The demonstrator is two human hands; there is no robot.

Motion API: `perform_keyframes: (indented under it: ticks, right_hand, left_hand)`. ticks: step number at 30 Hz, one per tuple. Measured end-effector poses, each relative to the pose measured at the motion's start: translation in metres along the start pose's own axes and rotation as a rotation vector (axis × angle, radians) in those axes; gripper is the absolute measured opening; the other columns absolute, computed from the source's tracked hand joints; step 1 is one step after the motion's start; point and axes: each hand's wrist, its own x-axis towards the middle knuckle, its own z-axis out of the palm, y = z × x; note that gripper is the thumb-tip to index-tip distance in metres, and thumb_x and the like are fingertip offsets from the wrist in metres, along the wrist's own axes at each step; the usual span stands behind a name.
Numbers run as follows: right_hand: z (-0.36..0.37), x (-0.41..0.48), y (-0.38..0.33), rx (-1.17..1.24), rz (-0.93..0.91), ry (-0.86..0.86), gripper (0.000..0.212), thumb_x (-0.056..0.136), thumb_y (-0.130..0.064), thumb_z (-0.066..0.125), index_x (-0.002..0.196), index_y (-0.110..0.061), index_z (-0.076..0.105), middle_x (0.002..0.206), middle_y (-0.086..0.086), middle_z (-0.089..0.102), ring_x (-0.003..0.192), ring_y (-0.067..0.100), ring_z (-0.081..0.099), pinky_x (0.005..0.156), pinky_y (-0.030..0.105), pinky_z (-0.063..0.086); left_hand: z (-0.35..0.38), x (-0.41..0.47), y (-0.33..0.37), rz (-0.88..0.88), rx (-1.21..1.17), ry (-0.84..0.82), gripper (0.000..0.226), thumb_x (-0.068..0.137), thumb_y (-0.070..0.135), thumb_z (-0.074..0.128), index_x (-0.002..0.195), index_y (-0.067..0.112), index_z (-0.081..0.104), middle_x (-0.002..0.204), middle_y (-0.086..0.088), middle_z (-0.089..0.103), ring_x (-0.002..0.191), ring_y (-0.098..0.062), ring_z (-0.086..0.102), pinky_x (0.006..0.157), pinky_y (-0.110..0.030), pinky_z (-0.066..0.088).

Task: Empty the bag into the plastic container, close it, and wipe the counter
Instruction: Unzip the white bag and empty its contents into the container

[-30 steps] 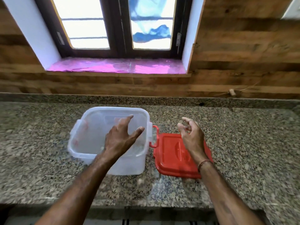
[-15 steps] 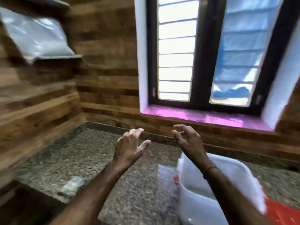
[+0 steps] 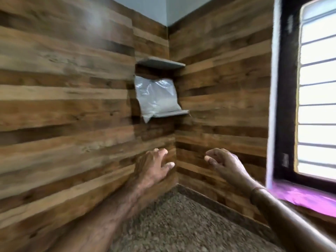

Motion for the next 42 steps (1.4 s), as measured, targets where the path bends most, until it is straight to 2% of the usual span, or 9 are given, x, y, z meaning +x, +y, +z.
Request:
perform_keyframes:
  ticks: [7,11,15,19,25,30,34,38,42]
  right_hand:
    - [0.059,0.159,-0.057,0.089,-0.045,-0.048,0.027,0.096,-0.046,0.066,0.116,-0.028,0.073,0.111,-0.007,0.075,0.106,0.016,0.071,0.096,0.043,0.058]
    - [0.063,0.246,-0.09,0.073,-0.114,0.008,0.031,0.097,-0.046,0.065,0.12,-0.026,0.072,0.116,-0.004,0.075,0.11,0.019,0.07,0.099,0.046,0.057]
    - [0.065,0.323,-0.112,0.064,-0.154,0.042,0.039,0.097,-0.044,0.067,0.127,-0.018,0.069,0.12,0.002,0.072,0.111,0.021,0.067,0.101,0.046,0.056]
    - [0.071,0.394,-0.127,0.018,-0.188,0.081,0.04,0.095,-0.037,0.072,0.131,-0.019,0.068,0.124,0.004,0.069,0.115,0.021,0.066,0.103,0.044,0.056]
    - [0.095,0.485,-0.151,-0.166,-0.298,0.085,0.043,0.096,-0.023,0.072,0.138,-0.015,0.063,0.135,0.01,0.065,0.122,0.025,0.063,0.099,0.039,0.056]
    - [0.117,0.533,-0.161,-0.129,-0.323,0.048,0.045,0.1,-0.013,0.065,0.144,-0.018,0.058,0.142,0.005,0.057,0.111,0.031,0.069,0.079,0.04,0.065]
    - [0.13,0.564,-0.167,-0.115,-0.314,-0.037,0.048,0.103,-0.011,0.059,0.148,-0.025,0.054,0.136,0.005,0.059,0.097,0.02,0.07,0.058,0.02,0.059]
    - [0.131,0.585,-0.165,-0.195,-0.294,-0.024,0.04,0.102,-0.011,0.061,0.14,-0.02,0.059,0.122,0.005,0.063,0.088,0.015,0.067,0.064,0.025,0.06]
    - [0.122,0.59,-0.157,-0.382,-0.274,0.053,0.037,0.098,-0.017,0.068,0.135,-0.013,0.065,0.128,0.013,0.068,0.103,0.031,0.07,0.088,0.036,0.059]
  left_hand:
    - [-0.041,0.121,-0.08,-0.014,0.101,0.114,0.051,0.09,0.059,0.063,0.13,0.028,0.062,0.123,0.004,0.067,0.115,-0.02,0.065,0.088,-0.034,0.054]
    - [-0.059,0.203,-0.111,-0.014,0.04,0.221,0.046,0.089,0.055,0.066,0.124,0.026,0.065,0.118,0.001,0.071,0.105,-0.022,0.068,0.075,-0.03,0.049]
    - [-0.07,0.279,-0.129,0.02,0.037,0.308,0.059,0.091,0.059,0.064,0.139,0.026,0.057,0.137,-0.002,0.062,0.121,-0.024,0.062,0.093,-0.037,0.052]
    - [-0.084,0.354,-0.143,0.11,0.235,0.375,0.065,0.094,0.058,0.061,0.148,0.024,0.047,0.152,-0.005,0.047,0.139,-0.027,0.045,0.108,-0.046,0.04]
    - [-0.099,0.447,-0.152,0.107,0.591,0.415,0.056,0.094,0.06,0.058,0.133,0.021,0.055,0.132,-0.003,0.06,0.123,-0.024,0.055,0.108,-0.047,0.035]
    - [-0.1,0.48,-0.152,0.054,0.335,0.398,0.034,0.088,0.049,0.075,0.108,0.023,0.067,0.109,0.0,0.071,0.104,-0.022,0.065,0.093,-0.039,0.042]
    - [-0.094,0.479,-0.153,0.115,0.116,0.461,0.018,0.087,0.037,0.079,0.097,0.024,0.071,0.096,0.005,0.072,0.095,-0.017,0.066,0.097,-0.041,0.048]
    - [-0.093,0.478,-0.165,0.151,0.015,0.482,0.017,0.086,0.037,0.081,0.092,0.024,0.072,0.092,0.005,0.073,0.093,-0.015,0.066,0.098,-0.041,0.05]
    - [-0.092,0.478,-0.172,0.174,-0.012,0.498,0.018,0.085,0.039,0.081,0.089,0.024,0.071,0.091,0.005,0.073,0.09,-0.014,0.067,0.095,-0.04,0.052]
